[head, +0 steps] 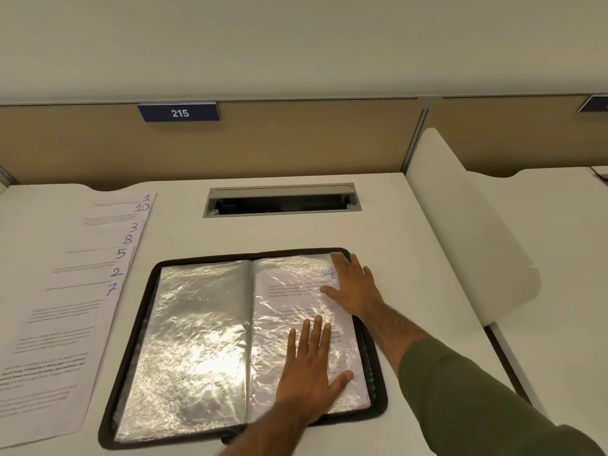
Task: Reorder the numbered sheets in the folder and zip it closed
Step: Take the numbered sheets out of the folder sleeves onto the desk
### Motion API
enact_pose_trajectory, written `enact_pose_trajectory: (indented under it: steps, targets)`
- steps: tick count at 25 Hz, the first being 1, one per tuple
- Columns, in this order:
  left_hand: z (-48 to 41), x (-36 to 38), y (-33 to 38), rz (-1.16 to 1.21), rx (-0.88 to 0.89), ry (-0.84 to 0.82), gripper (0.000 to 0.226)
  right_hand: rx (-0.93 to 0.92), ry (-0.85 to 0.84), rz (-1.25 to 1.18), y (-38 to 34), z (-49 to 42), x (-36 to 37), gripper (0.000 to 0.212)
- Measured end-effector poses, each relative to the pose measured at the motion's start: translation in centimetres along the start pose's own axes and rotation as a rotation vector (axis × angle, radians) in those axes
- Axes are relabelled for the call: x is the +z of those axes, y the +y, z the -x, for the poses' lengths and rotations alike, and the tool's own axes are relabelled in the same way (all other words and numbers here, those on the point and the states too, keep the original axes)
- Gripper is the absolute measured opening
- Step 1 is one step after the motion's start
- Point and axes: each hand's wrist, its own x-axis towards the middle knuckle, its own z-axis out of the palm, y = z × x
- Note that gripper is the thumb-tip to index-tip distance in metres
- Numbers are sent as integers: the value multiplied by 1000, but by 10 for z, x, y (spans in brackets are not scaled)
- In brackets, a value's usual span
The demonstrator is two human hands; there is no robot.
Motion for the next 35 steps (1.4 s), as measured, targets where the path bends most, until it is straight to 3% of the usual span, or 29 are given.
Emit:
enact_pose_trajectory:
  steps: [5,9,14,18,20,23,27,32,35]
  targets:
    - [-1,3,-2,-34,-1,22,92,28,-49,2,5,-30,0,91]
    - [-3,1,-1,-39,-10,19,92,-11,-10,-42,10,-36,9,75]
    - [-5,1,3,-13,-36,-17,91,73,153,-570,3,-35,4,61]
    - [-7,-5,4,31,-54,-58,81,270,159,-865,1,-33,-3,76]
    - [-16,-19,-2,64,-57,-13,71,358,95,-873,7,-25,-1,73]
    - [-45,-45,-18,195,-142,63,54,425,38,-904,12,-5,4,45]
    - [-90,-77,-24,249,-224,91,43,480,-19,-925,6,37,12,36]
    - [-120,-85,1,279,-307,-64,66,364,-13,-740,-22,101,28,57]
    - [-128,-87,20,254,-370,-117,78,310,69,-623,-46,124,38,55]
